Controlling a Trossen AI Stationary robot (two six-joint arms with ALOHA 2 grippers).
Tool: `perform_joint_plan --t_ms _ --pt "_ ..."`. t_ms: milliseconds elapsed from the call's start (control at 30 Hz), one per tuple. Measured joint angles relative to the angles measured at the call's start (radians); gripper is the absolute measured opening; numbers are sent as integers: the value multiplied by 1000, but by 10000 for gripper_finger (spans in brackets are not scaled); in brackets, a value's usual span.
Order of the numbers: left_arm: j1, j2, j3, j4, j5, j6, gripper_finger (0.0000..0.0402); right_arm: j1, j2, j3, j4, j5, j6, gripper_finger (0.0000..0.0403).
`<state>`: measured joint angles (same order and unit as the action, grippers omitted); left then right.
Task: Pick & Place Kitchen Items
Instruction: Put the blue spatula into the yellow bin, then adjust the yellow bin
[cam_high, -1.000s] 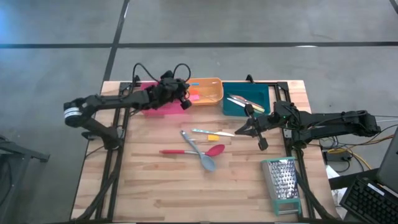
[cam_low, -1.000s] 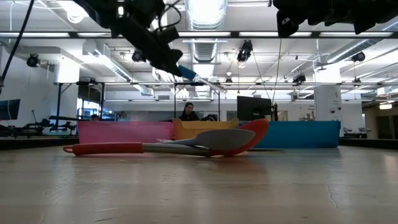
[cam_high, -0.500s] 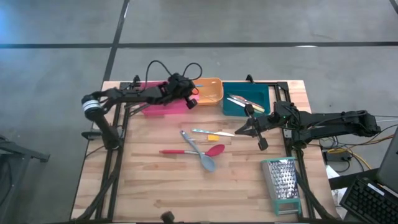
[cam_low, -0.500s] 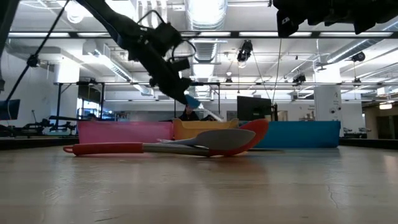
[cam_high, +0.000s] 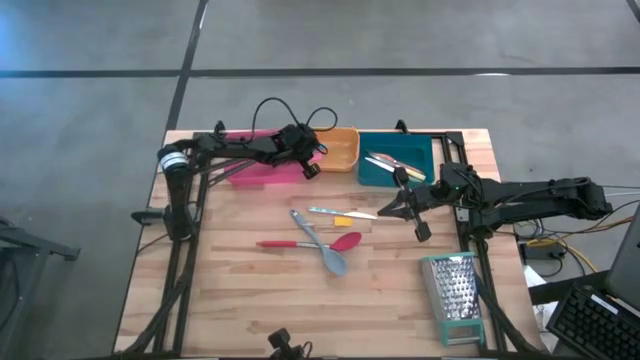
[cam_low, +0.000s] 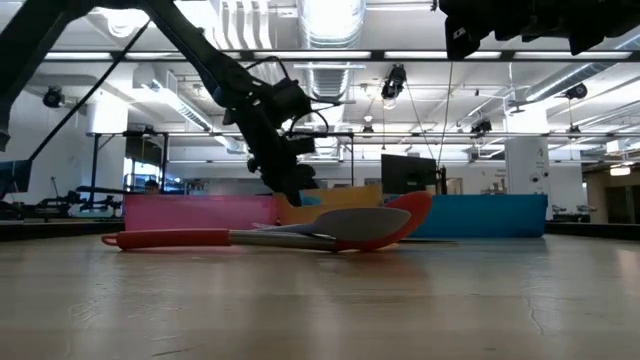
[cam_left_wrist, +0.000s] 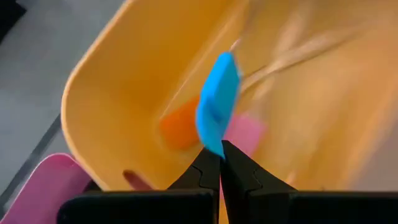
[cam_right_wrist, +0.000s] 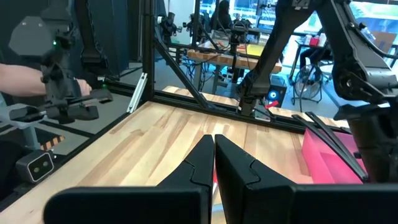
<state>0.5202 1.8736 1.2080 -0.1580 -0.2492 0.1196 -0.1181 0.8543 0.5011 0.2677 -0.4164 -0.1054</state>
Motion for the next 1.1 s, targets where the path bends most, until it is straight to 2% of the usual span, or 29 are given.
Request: perform_joint_plan --t_ms 233,533,800,1100 --pt "2 13 44 -79 3 7 5 0 0 0 0 0 -4 8" --pt "1 9 67 -91 -2 11 68 0 0 0 -1 1 -11 8" --pt "0 9 70 -146 6 40 97 0 0 0 -1 2 -11 8" --pt "-13 8 185 -298 16 17 118 0 0 0 -1 16 -27 8"
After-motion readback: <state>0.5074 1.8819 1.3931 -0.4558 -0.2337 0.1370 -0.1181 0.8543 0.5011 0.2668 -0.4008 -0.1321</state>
